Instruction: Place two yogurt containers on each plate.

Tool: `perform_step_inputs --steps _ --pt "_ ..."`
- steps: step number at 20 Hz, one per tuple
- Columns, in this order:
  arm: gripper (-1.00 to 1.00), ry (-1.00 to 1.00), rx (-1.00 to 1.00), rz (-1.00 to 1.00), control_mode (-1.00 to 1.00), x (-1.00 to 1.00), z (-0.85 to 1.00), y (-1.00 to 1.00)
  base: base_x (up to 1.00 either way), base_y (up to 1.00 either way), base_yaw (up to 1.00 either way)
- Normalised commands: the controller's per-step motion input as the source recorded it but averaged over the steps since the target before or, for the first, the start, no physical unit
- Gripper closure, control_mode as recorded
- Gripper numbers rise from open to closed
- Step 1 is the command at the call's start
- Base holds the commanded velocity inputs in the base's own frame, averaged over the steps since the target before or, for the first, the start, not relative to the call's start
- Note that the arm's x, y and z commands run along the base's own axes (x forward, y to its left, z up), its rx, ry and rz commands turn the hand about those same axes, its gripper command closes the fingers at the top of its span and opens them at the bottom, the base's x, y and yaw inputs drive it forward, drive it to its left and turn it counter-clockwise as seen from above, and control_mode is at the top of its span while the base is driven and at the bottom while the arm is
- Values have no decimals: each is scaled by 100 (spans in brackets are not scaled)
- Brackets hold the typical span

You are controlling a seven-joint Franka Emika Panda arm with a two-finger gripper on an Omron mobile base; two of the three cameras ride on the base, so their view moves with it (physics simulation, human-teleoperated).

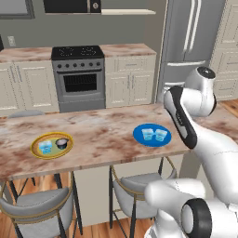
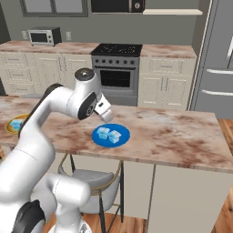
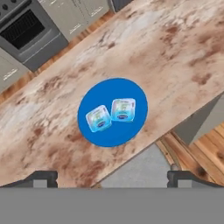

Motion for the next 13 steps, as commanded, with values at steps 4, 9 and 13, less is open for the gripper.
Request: perform_step_inputs --steps 4,9,13 --pt "-100 0 -12 0 -100 -54 0 5 0 0 0" --pt "-100 0 -15 0 -100 -40 0 6 0 0 0" --pt "-100 -3 -13 0 -100 -36 0 7 0 0 0"
